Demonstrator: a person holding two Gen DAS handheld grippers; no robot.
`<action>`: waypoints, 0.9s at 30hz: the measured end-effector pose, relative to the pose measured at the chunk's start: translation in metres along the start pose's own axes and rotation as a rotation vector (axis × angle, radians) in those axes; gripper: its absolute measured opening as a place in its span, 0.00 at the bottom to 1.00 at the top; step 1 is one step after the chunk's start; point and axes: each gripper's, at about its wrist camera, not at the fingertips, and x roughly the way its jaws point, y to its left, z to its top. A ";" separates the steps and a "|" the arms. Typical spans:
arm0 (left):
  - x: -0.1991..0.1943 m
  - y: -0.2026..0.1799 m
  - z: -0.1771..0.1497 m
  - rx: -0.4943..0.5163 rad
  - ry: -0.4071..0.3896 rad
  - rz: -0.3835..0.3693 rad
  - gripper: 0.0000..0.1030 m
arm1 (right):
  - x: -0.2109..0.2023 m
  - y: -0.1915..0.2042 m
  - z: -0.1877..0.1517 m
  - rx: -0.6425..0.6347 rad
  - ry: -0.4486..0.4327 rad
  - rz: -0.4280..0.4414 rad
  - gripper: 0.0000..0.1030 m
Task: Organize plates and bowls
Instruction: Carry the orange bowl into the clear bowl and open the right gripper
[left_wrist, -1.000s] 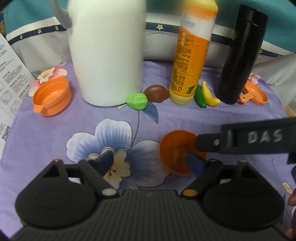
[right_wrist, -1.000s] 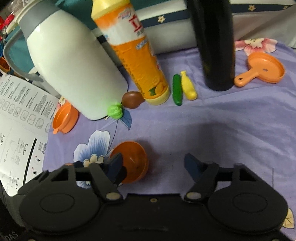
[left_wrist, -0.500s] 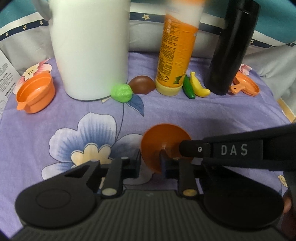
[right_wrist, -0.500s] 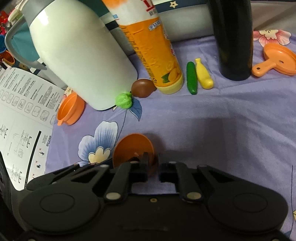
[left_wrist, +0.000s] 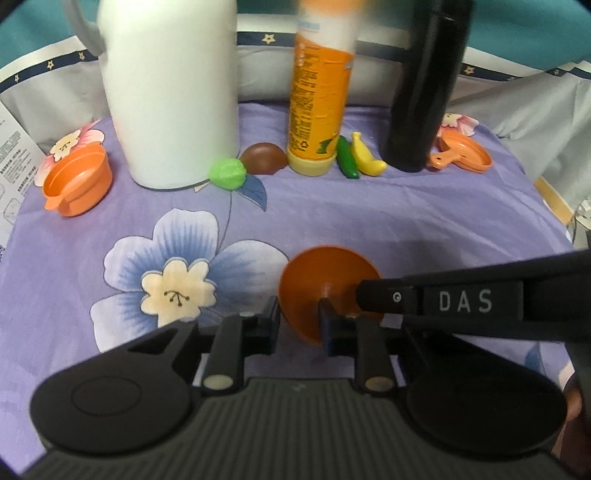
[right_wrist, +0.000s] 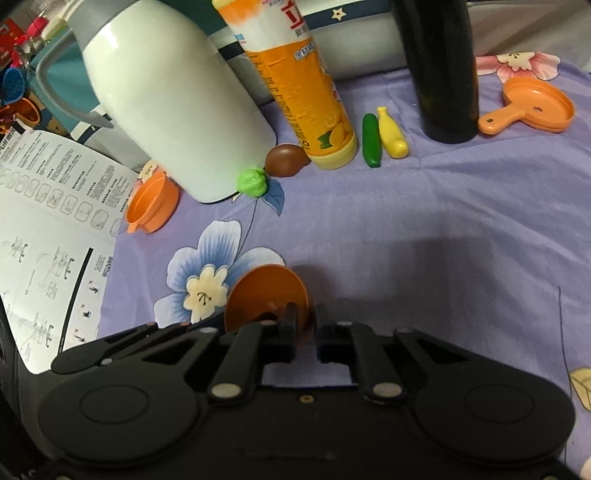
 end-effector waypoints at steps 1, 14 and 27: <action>-0.004 -0.002 -0.001 0.002 -0.001 -0.004 0.20 | -0.005 0.000 -0.003 0.001 -0.001 0.002 0.09; -0.066 -0.035 -0.032 0.042 -0.018 -0.052 0.22 | -0.079 -0.008 -0.048 0.018 -0.027 0.020 0.09; -0.117 -0.076 -0.073 0.077 -0.010 -0.139 0.24 | -0.150 -0.027 -0.106 0.018 -0.075 0.001 0.10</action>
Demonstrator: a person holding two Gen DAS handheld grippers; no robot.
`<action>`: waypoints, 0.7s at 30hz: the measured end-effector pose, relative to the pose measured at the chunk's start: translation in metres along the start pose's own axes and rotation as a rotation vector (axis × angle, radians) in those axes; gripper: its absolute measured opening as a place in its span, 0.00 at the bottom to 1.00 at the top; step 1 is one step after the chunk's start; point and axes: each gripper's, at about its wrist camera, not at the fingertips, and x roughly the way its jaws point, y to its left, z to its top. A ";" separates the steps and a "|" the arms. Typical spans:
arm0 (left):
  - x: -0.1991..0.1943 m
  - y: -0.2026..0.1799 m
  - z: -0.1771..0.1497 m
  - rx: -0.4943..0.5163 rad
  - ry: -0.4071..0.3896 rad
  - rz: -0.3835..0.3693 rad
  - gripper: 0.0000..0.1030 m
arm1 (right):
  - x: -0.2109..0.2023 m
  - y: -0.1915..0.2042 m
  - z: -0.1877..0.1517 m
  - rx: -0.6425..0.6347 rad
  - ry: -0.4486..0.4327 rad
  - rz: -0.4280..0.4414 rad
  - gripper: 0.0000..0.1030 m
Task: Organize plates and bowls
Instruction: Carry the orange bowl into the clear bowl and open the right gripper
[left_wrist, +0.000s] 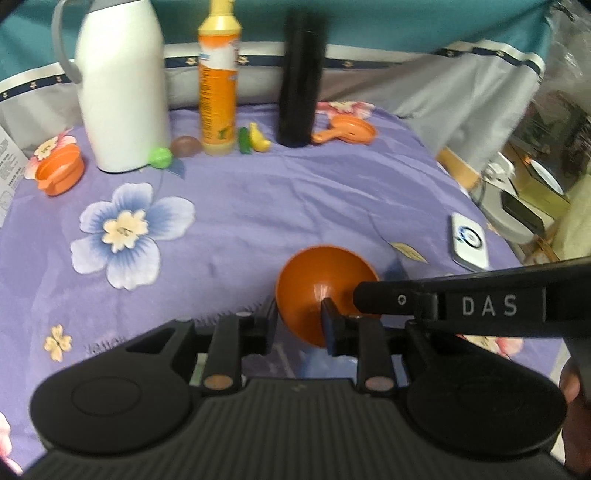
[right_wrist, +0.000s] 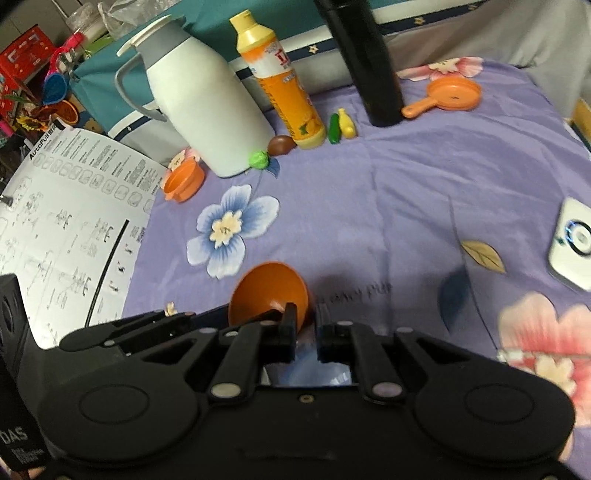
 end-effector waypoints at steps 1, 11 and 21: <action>-0.002 -0.005 -0.004 0.006 0.004 -0.007 0.24 | -0.005 -0.004 -0.005 0.005 0.002 -0.002 0.10; -0.007 -0.032 -0.027 0.070 0.047 -0.028 0.24 | -0.032 -0.027 -0.034 0.037 0.015 -0.002 0.10; -0.005 -0.038 -0.037 0.096 0.081 -0.019 0.24 | -0.034 -0.035 -0.049 0.068 0.039 0.019 0.10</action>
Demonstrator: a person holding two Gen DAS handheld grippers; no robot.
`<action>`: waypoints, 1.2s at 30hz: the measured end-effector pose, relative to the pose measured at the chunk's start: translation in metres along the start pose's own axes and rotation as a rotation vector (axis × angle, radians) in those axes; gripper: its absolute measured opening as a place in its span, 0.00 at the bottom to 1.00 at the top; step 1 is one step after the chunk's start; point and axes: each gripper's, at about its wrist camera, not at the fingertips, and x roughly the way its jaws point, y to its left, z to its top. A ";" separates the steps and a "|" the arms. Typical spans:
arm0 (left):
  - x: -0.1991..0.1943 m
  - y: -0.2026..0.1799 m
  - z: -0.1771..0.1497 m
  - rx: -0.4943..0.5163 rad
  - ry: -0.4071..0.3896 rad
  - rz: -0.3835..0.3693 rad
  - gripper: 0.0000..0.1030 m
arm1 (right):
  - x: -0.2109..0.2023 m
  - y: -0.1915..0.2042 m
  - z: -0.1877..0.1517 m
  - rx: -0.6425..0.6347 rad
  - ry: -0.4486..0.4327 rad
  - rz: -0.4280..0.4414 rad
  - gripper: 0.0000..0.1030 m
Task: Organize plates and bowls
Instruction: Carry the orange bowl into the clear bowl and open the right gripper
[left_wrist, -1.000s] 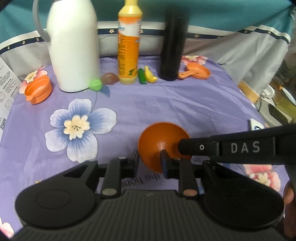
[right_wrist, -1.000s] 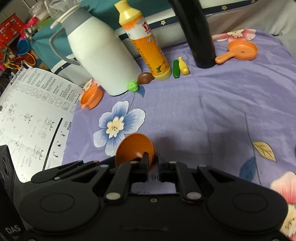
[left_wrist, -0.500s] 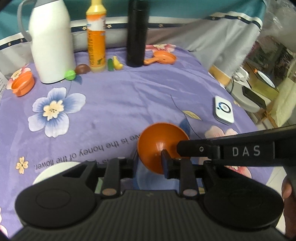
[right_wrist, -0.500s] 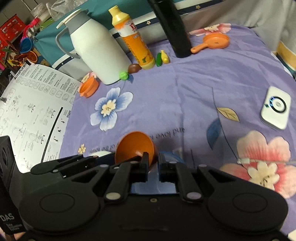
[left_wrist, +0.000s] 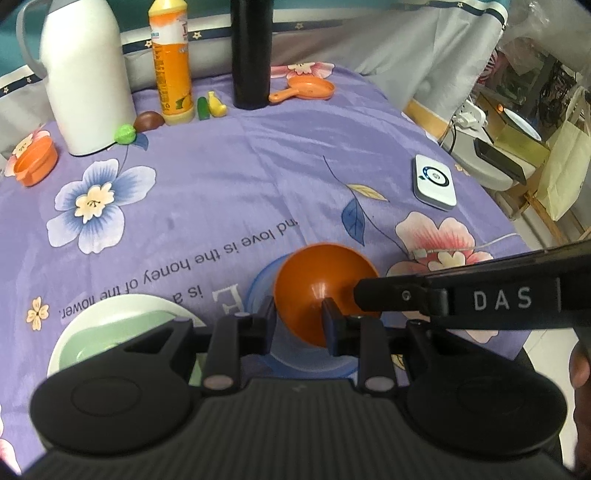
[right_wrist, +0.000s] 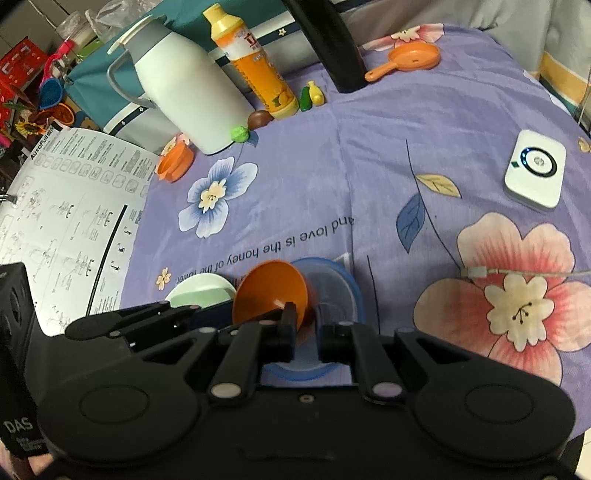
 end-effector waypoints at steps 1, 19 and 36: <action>0.001 -0.001 -0.001 0.003 0.004 0.001 0.24 | 0.001 -0.001 -0.001 0.004 0.003 0.002 0.10; 0.012 -0.003 -0.004 0.025 0.043 0.012 0.25 | 0.009 -0.009 -0.008 0.032 0.032 0.013 0.12; 0.007 -0.001 0.002 0.031 -0.011 0.056 0.62 | 0.014 -0.012 -0.004 0.048 -0.001 -0.001 0.31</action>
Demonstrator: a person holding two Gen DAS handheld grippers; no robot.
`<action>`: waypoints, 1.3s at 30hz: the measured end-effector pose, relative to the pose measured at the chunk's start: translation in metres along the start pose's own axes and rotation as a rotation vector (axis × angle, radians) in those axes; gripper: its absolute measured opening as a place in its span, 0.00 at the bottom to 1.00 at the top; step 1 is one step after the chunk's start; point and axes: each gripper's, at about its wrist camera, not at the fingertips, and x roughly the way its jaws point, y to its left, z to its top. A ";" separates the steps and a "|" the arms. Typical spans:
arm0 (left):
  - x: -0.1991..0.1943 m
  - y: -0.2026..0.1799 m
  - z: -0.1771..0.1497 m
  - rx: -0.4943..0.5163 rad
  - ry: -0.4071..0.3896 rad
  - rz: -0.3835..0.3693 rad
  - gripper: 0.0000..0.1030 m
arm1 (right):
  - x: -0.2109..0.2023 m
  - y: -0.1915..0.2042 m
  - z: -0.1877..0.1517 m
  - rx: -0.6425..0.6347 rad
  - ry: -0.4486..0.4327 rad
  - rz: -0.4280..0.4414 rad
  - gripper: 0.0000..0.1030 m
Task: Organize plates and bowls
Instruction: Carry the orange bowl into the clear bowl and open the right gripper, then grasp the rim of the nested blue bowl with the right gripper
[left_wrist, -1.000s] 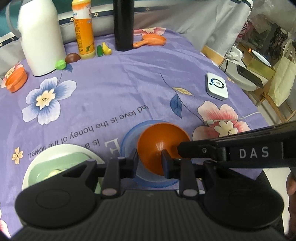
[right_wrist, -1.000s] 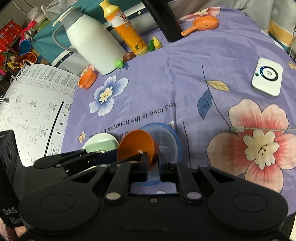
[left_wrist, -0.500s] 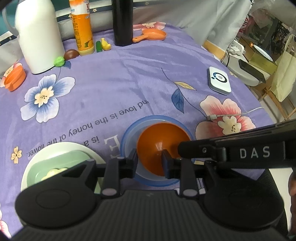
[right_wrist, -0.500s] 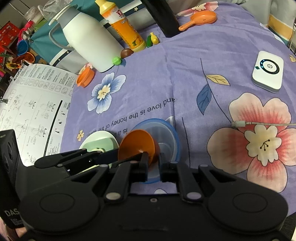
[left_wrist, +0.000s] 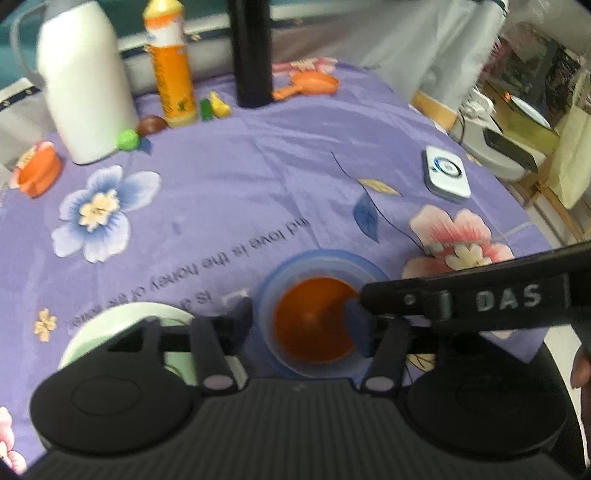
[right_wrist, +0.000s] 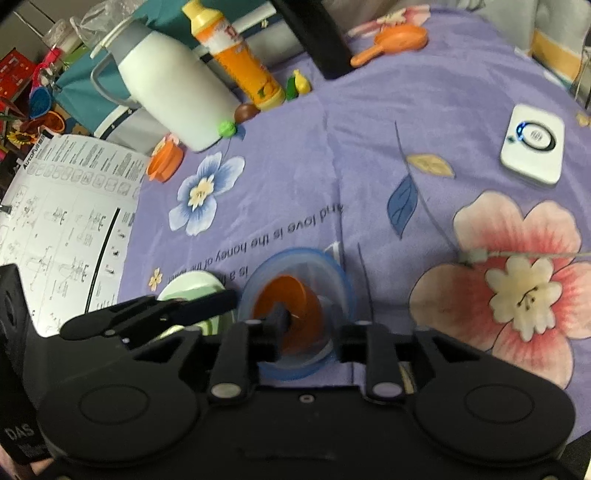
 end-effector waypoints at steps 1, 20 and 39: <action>-0.005 0.004 0.001 -0.013 -0.014 0.004 0.66 | -0.002 0.000 0.001 0.003 -0.009 0.002 0.33; -0.025 0.042 -0.017 -0.116 -0.076 0.021 1.00 | -0.023 -0.006 -0.009 0.070 -0.069 -0.028 1.00; 0.001 0.043 -0.016 -0.042 -0.075 -0.022 1.00 | -0.010 -0.010 -0.012 0.070 -0.058 -0.148 1.00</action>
